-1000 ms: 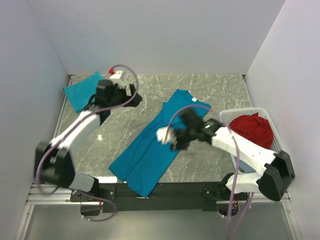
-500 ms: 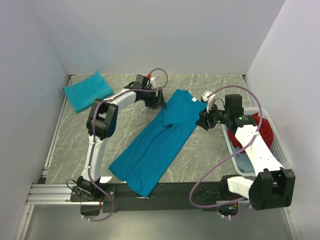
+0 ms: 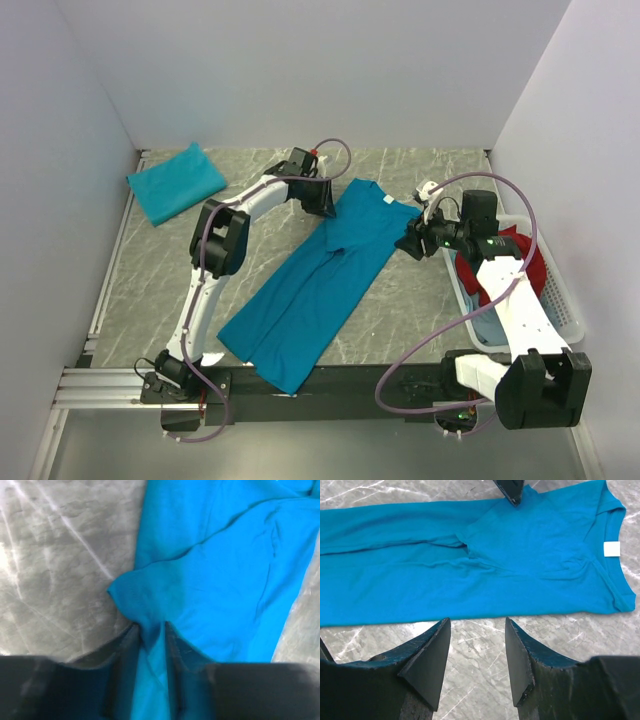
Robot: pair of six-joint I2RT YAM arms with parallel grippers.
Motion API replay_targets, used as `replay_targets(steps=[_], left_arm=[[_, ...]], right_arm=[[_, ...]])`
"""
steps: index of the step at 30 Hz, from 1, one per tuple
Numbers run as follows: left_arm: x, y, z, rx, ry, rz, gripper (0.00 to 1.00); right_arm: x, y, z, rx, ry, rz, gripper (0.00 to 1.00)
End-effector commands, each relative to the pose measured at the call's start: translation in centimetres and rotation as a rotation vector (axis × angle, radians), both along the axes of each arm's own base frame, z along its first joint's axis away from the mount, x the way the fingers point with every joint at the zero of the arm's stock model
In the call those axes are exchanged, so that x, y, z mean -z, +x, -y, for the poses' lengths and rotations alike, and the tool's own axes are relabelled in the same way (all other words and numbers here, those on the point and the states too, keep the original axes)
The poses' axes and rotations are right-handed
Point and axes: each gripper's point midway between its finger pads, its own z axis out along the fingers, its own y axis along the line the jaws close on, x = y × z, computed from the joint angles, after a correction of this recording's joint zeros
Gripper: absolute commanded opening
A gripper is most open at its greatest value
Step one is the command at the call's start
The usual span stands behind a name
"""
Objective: Fold and stack the t-shirts
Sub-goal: Fold the tshirt
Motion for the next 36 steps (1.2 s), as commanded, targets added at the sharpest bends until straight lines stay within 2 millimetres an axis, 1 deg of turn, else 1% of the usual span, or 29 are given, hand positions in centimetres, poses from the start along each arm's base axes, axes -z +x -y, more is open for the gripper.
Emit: replay_targets(steps=[1, 4, 6, 7, 8, 10, 11, 12, 13, 14, 15, 16, 17, 20, 21, 22, 23, 24, 25, 26, 27, 28, 29, 30, 32, 33, 34, 35, 36], left_arm=[[4.2, -1.0, -2.6, -0.044, 0.178, -0.066, 0.25], [3.7, -0.4, -2.8, -0.051, 0.189, -0.038, 0.14], [2.9, 0.5, -3.4, -0.080, 0.190, -0.015, 0.11], [2.8, 1.0, -3.8, -0.100, 0.190, -0.011, 0.02], [2.4, 2.1, -4.9, -0.143, 0.173, -0.007, 0.00], [1.8, 3.4, -6.6, -0.203, 0.162, -0.004, 0.00], [1.7, 4.8, -8.8, -0.265, 0.163, -0.004, 0.00], [1.4, 5.4, -10.0, -0.299, 0.163, 0.000, 0.00], [1.6, 5.8, -11.2, -0.325, 0.166, -0.005, 0.00], [1.5, 6.7, -13.5, -0.374, 0.164, -0.009, 0.00], [1.1, 7.2, -14.6, -0.396, 0.161, -0.002, 0.00], [1.5, 7.2, -15.5, -0.409, 0.162, -0.014, 0.00], [1.4, 7.7, -17.2, -0.432, 0.164, -0.010, 0.00], [1.2, 7.8, -19.9, -0.465, 0.174, -0.010, 0.02], [0.5, 8.0, -20.8, -0.487, 0.186, 0.007, 0.02], [0.8, 7.7, -21.6, -0.504, 0.193, 0.005, 0.05], [-0.5, 8.0, -22.9, -0.541, 0.185, 0.024, 0.07], [-0.3, 7.8, -23.4, -0.558, 0.177, 0.027, 0.13], [-0.8, 7.9, -24.1, -0.576, 0.159, 0.035, 0.16], [-2.3, 8.0, -24.3, -0.575, 0.139, 0.065, 0.21], [-2.8, 7.9, -24.3, -0.566, 0.129, 0.075, 0.39], [-3.5, 8.1, -24.5, -0.557, 0.135, 0.106, 0.48], [-5.0, 8.3, -24.7, -0.560, 0.136, 0.143, 0.56], [-5.5, 8.6, -25.3, -0.574, 0.152, 0.166, 0.67], [-6.0, 8.8, -25.8, -0.579, 0.157, 0.173, 0.68], [-6.8, 9.4, -26.0, -0.584, 0.148, 0.182, 0.68], [-6.4, 9.5, -26.4, -0.592, 0.148, 0.163, 0.68], [-5.3, 9.3, -26.6, -0.593, 0.155, 0.130, 0.67], [-5.2, 9.5, -26.6, -0.593, 0.151, 0.127, 0.67]], right_arm=[[-0.9, 0.0, -0.1, -0.010, 0.016, 0.040, 0.54], [-0.9, 0.0, -0.1, -0.010, 0.016, 0.040, 0.54], [-0.8, 0.0, -0.1, -0.011, 0.015, 0.041, 0.54], [-0.8, 0.0, 0.0, -0.007, 0.012, 0.041, 0.54], [-0.7, 0.0, 0.0, -0.008, 0.011, 0.040, 0.54], [-0.7, 0.0, 0.0, -0.006, 0.010, 0.040, 0.54], [-0.6, 0.0, 0.0, -0.006, 0.011, 0.038, 0.54], [-0.5, 0.0, 0.0, -0.006, 0.009, 0.036, 0.54], [-0.5, 0.1, 0.1, -0.002, 0.007, 0.034, 0.54], [-0.4, 0.1, 0.1, -0.003, 0.008, 0.031, 0.54], [-0.3, 0.1, 0.0, -0.007, 0.010, 0.024, 0.54], [-0.2, 0.1, 0.0, -0.005, 0.010, 0.020, 0.54], [-0.2, 0.1, 0.0, -0.007, 0.010, 0.020, 0.54], [0.0, 0.2, 0.1, -0.001, 0.005, 0.014, 0.54], [0.2, 0.3, 0.1, 0.000, 0.004, 0.011, 0.54], [0.2, 0.3, 0.1, 0.002, 0.004, 0.009, 0.54], [0.3, 0.3, 0.2, 0.001, 0.003, 0.005, 0.54], [0.4, 0.3, 0.2, 0.005, 0.001, 0.002, 0.54], [0.4, 0.4, 0.2, 0.005, 0.001, 0.002, 0.54], [0.6, 0.4, 0.2, 0.004, -0.001, -0.008, 0.54], [0.7, 0.4, 0.2, 0.004, -0.004, -0.012, 0.54], [0.8, 0.4, 0.3, 0.005, -0.005, -0.012, 0.54], [0.9, 0.5, 0.3, 0.005, -0.004, -0.016, 0.54], [0.9, 0.4, 0.3, 0.004, -0.003, -0.019, 0.54], [1.0, 0.4, 0.2, 0.002, -0.002, -0.024, 0.54], [1.1, 0.5, 0.2, 0.002, -0.002, -0.025, 0.54], [1.1, 0.4, 0.2, 0.002, -0.004, -0.026, 0.54], [1.1, 0.5, 0.3, 0.005, -0.005, -0.027, 0.54], [1.1, 0.5, 0.3, 0.006, -0.006, -0.026, 0.54]])
